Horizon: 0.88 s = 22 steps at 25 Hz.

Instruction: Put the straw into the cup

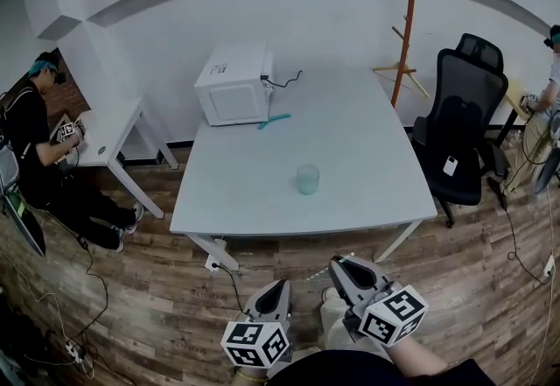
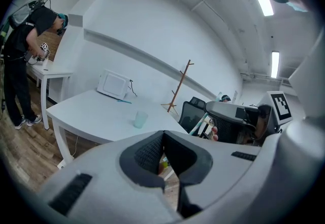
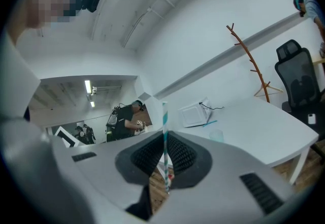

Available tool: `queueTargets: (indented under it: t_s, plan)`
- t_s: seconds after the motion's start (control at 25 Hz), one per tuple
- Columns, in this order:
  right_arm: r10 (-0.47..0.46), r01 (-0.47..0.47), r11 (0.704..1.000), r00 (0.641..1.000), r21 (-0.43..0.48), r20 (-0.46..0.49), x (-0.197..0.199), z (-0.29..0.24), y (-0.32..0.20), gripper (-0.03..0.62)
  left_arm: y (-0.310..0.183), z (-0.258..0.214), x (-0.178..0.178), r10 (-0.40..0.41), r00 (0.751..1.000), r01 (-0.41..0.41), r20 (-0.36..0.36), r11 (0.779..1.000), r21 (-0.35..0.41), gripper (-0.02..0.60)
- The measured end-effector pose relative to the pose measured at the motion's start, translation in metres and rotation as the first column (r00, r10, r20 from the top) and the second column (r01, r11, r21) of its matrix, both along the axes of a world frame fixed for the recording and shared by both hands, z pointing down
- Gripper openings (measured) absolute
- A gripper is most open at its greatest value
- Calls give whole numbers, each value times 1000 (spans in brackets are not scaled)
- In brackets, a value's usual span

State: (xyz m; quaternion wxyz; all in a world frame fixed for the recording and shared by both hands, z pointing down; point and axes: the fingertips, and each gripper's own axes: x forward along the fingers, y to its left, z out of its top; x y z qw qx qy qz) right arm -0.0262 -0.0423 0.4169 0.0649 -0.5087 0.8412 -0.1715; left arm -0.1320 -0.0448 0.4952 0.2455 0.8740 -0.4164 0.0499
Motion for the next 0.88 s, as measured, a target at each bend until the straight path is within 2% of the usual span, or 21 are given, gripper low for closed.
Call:
queueTargets:
  t_s: [0.88]
  plan:
    - [-99, 99, 995, 995, 7, -15, 46, -12, -128, 40, -118, -12, 51, -76, 997, 76, 3, 997, -3, 18]
